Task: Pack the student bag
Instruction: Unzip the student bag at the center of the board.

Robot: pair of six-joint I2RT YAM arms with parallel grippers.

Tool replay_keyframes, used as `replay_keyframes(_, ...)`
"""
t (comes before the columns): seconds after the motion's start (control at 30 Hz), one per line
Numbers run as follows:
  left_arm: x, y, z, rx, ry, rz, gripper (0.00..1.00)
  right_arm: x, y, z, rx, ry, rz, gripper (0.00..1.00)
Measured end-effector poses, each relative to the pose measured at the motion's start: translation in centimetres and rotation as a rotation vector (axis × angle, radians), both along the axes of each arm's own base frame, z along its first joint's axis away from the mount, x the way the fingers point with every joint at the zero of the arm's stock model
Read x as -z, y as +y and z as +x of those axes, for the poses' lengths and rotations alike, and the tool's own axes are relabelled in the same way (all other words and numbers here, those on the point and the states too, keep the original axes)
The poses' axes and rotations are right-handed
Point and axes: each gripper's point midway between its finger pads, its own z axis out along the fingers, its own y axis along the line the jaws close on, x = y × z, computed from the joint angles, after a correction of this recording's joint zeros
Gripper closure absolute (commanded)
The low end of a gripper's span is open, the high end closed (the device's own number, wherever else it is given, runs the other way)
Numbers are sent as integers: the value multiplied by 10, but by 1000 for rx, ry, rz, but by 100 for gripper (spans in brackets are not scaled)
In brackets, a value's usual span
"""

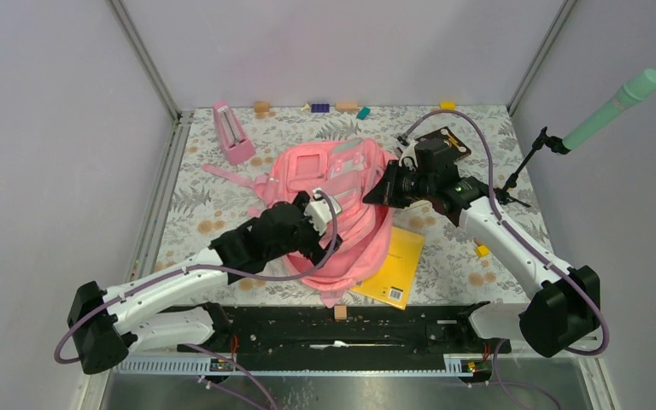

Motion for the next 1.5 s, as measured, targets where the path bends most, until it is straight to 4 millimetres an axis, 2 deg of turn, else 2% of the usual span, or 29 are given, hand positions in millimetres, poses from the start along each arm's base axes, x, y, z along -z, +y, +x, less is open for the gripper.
replay_keyframes(0.2,11,-9,-3,-27,-79,76,1,3,-2,-1,4,9,-11,100)
replay_keyframes(0.47,43,-21,5,-189,-113,184,1,6,-6,-1,24,16,-31,100)
replay_keyframes(0.6,47,-24,10,-262,-147,195,2,4,-7,-1,31,10,-34,100)
replay_keyframes(0.63,47,-24,13,-284,-158,204,9,3,-8,-1,32,7,-33,100)
replay_keyframes(0.73,46,-20,24,-350,-205,232,50,-1,-8,-3,32,-5,-26,100)
replay_keyframes(0.83,39,-15,30,-371,-250,244,76,0,-10,-6,36,-9,-25,100)
replay_keyframes(0.93,27,-7,34,-364,-286,224,100,0,-11,-8,44,-10,-19,87)
replay_keyframes(1.1,7,5,40,-340,-301,180,100,-11,-7,-7,43,-56,4,42)
replay_keyframes(1.23,-4,27,53,-374,-282,163,100,-16,-15,-3,67,-96,-18,15)
replay_keyframes(1.33,-9,43,65,-399,-233,180,100,-15,-34,9,133,-124,-59,8)
replay_keyframes(1.5,-22,64,75,-445,-170,181,100,-9,-87,38,311,-131,-124,7)
